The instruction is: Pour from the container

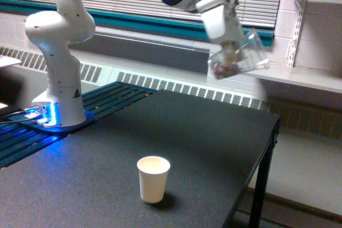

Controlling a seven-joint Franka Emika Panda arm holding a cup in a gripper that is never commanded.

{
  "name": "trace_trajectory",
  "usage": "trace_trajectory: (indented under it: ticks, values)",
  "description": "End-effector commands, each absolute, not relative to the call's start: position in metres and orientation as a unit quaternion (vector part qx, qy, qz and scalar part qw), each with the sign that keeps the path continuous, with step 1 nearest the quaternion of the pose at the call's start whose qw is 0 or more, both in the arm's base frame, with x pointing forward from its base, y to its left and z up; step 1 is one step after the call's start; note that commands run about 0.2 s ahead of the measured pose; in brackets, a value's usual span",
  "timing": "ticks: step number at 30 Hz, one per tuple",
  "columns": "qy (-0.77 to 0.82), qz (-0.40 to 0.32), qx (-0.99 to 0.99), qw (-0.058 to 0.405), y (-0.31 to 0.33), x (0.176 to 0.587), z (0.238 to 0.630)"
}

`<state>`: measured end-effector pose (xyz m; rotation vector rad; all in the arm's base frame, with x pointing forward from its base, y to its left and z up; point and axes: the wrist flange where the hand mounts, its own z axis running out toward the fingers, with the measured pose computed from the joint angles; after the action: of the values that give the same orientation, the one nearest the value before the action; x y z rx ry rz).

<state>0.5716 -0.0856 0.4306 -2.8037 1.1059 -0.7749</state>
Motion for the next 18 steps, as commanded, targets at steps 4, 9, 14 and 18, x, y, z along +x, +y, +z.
trace_trajectory:
  ticks: [4, 9, 14, 18]
  values:
    - [0.360, -0.242, -0.901, -0.004, -0.113, 0.553, 0.407]
    - [0.364, -0.236, -0.901, -0.007, -0.128, 0.540, 0.392]
    - [0.370, -0.221, -0.902, -0.009, -0.140, 0.525, 0.372]
    - [0.373, -0.209, -0.904, -0.012, -0.148, 0.513, 0.357]
